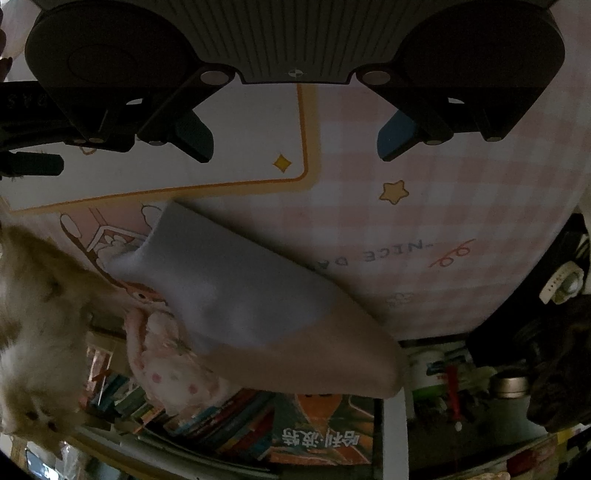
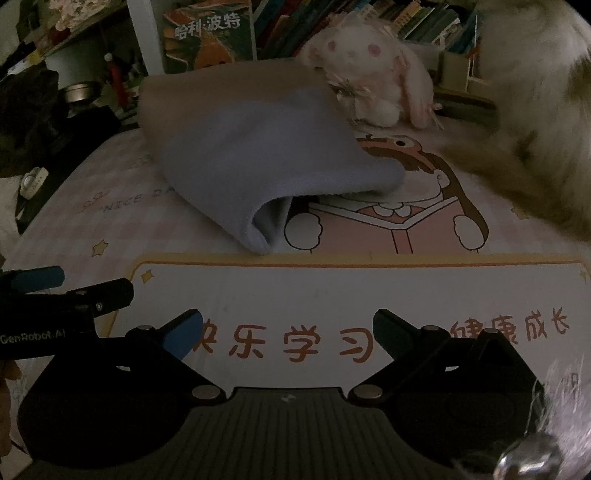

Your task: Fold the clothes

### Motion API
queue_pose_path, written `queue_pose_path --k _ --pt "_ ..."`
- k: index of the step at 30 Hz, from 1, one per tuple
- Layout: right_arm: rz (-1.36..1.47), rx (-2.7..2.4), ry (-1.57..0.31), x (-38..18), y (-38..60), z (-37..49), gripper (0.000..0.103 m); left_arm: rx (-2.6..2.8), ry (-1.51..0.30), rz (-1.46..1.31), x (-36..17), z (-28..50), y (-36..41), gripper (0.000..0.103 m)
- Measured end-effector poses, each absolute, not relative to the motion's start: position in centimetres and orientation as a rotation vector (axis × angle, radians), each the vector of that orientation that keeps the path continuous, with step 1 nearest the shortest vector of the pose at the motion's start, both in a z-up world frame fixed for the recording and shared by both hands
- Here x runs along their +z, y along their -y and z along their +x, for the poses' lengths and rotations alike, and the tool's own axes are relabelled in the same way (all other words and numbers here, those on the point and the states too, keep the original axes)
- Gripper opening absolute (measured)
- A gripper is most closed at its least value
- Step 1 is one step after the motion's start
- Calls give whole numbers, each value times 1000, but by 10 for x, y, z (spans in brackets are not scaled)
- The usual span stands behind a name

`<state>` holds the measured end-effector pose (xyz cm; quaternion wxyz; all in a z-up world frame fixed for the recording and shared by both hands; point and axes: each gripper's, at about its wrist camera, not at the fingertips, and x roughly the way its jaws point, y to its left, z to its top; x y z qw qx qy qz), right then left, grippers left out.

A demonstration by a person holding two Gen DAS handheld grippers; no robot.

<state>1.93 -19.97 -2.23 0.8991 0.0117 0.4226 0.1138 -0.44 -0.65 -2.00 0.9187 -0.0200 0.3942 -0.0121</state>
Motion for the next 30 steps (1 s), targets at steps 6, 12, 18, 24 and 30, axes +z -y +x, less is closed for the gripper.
queue_pose_path --k 6,12,18,24,30 --pt "32 239 -882 -24 201 19 99 -20 -813 -46 -19 -5 7 97" --pt "44 243 -867 -20 213 22 99 -20 -791 -37 -16 -7 17 97" --pt "124 224 -794 -7 250 25 98 -27 -731 39 -10 -4 48 97" --pt "243 236 -787 -1 295 38 97 -39 -672 195 -10 22 102 97" --pt "357 295 -823 3 335 44 97 36 -640 374 -29 61 147 95"
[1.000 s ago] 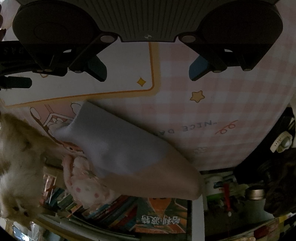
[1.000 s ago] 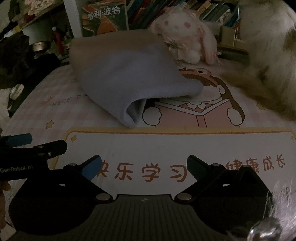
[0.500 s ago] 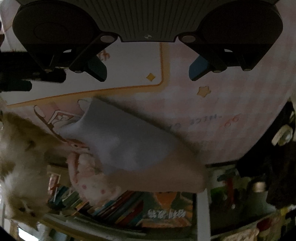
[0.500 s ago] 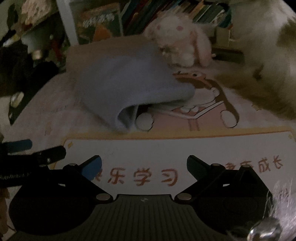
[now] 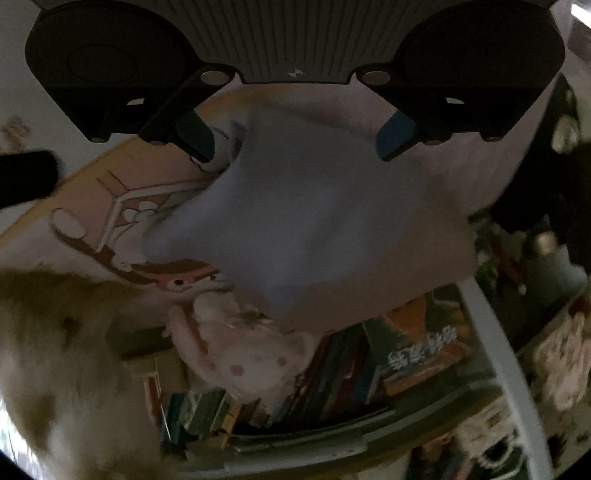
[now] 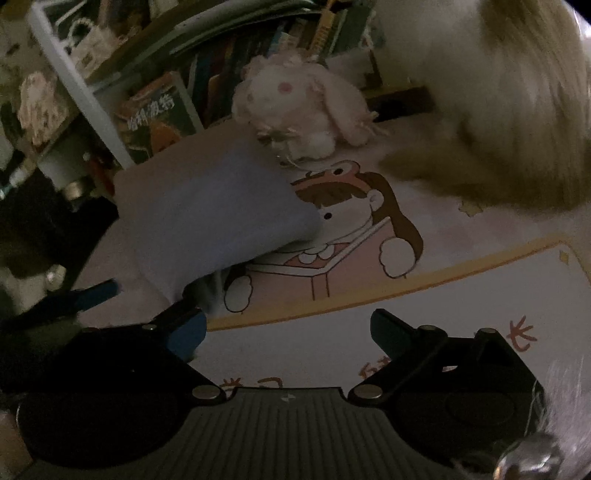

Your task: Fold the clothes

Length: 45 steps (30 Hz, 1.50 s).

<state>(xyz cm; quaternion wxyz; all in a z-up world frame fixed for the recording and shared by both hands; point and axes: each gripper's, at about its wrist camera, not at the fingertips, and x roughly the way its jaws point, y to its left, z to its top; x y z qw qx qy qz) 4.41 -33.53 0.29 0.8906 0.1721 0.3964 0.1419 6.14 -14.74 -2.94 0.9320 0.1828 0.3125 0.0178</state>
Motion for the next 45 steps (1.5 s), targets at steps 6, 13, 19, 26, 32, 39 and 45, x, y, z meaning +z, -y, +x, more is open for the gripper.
queue_pose_path --k 6,13,19,26,32,39,45 --pt "451 361 -843 2 362 40 97 113 -704 365 -42 90 145 28" --pt "623 525 -888 -7 366 53 96 44 -664 78 19 36 111 11" --pt "951 682 -979 -29 368 64 91 8 -633 -7 54 -20 112 12" --pt "1168 796 -1072 -43 372 60 53 42 -613 93 64 -48 127 12" --pt "1101 820 -1004 -22 385 59 8 64 -572 176 78 -60 134 12" --pt "1116 949 -621 97 434 74 7 -134 -279 60 155 -77 147 12" --pt "1041 1176 -186 248 451 77 6 -416 -27 -217 217 -88 130 12"
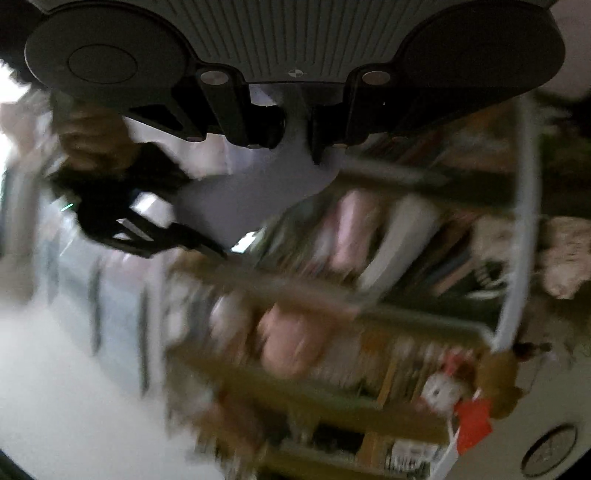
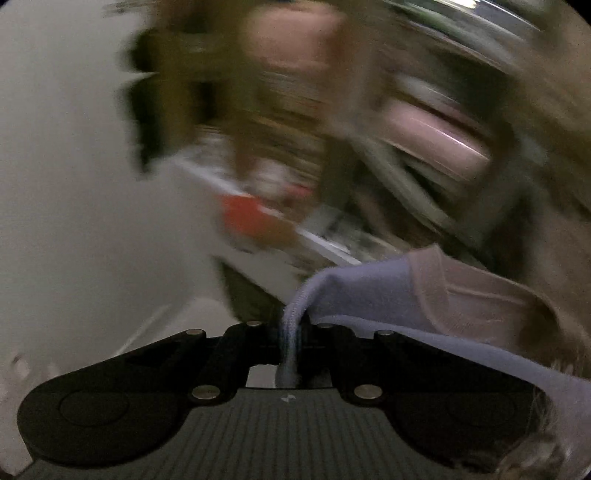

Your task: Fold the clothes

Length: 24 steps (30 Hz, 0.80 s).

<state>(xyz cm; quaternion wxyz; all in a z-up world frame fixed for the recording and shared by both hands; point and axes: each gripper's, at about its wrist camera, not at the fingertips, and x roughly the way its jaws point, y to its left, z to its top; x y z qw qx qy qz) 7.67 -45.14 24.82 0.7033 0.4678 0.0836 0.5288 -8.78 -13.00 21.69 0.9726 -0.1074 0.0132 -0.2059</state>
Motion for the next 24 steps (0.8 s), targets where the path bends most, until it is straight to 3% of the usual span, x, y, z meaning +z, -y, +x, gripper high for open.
queue_pose_path --k 3,6,10,14,17,20,22,23,24 --pt "917 1218 -114 295 429 73 6 -488 -61 -374 209 -75 107 12" --pt "781 1161 -207 287 389 85 6 -450 -204 -484 168 -59 83 12" --pt "684 1022 -561 209 322 124 6 -254 -487 -511 78 -43 55 15" --pt "526 865 -840 116 263 145 6 -72 -688 -386 28 -46 30 18" --pt "530 824 -896 75 239 154 6 24 -723 -339 20 -61 10 20" --pt "494 778 -861 76 213 167 7 77 -696 -346 29 -70 -2 21" --pt "447 741 -866 64 203 174 12 87 -678 -338 36 -70 -3 21" --pt "436 723 -873 58 202 175 25 84 -668 -332 39 -69 -2 22" --pt "430 711 -875 53 203 176 44 71 -659 -324 41 -69 1 22"
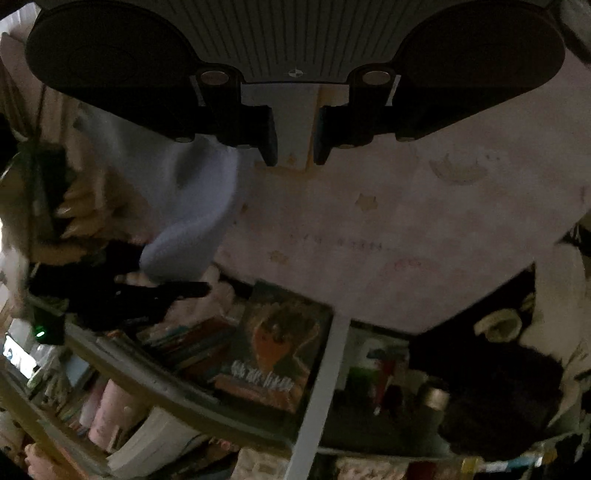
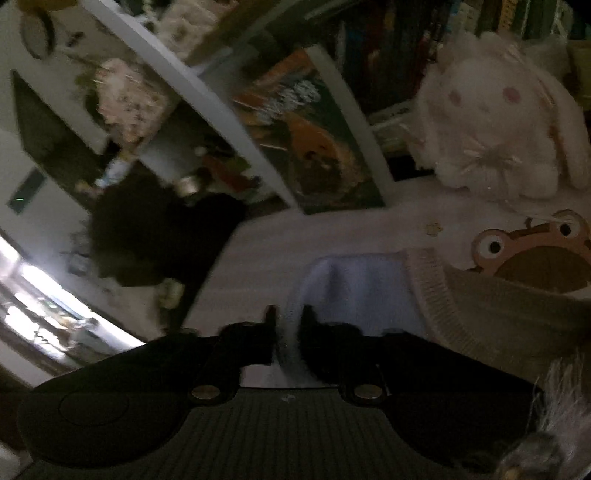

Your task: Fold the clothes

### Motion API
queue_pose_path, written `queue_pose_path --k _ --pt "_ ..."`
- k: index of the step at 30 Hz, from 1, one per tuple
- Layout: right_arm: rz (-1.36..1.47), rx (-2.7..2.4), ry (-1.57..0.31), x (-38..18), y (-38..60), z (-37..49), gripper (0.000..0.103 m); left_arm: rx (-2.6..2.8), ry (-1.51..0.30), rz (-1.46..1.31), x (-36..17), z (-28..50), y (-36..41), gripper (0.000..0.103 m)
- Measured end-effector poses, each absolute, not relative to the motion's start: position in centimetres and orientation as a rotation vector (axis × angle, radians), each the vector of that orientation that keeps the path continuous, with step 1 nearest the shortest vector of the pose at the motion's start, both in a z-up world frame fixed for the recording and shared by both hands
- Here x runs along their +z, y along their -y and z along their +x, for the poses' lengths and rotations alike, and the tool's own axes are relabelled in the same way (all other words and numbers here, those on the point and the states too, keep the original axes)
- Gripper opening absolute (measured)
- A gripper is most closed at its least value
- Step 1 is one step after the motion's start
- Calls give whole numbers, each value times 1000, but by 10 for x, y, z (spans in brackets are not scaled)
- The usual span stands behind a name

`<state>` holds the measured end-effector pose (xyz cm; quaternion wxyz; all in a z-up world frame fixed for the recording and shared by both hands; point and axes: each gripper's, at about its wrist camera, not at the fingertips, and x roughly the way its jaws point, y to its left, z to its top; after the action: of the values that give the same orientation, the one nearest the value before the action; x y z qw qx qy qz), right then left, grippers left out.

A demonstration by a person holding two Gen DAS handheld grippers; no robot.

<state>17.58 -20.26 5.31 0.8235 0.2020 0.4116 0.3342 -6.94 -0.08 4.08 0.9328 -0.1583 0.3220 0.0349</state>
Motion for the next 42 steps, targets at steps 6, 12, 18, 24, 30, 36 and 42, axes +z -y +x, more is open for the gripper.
queue_pose_path --k 6,12,18,24,30,36,42 --pt "416 722 -831 52 251 145 52 -62 -652 -250 42 -59 42 29" --pt "269 592 -831 36 340 88 52 -170 -718 -168 28 -42 83 30" --pt "181 483 -873 14 395 52 52 -333 -727 -36 27 -27 141 30" --pt "139 445 -905 2 427 24 51 -490 -717 316 2 -20 230 30" --pt "29 451 -954 -7 440 2 50 -538 -684 604 -23 -30 277 39" --pt "5 465 -979 -12 437 -10 49 -508 -625 843 -49 -38 296 44" --pt "-8 480 -996 -8 431 -18 47 -512 -517 1023 -53 -58 298 49"
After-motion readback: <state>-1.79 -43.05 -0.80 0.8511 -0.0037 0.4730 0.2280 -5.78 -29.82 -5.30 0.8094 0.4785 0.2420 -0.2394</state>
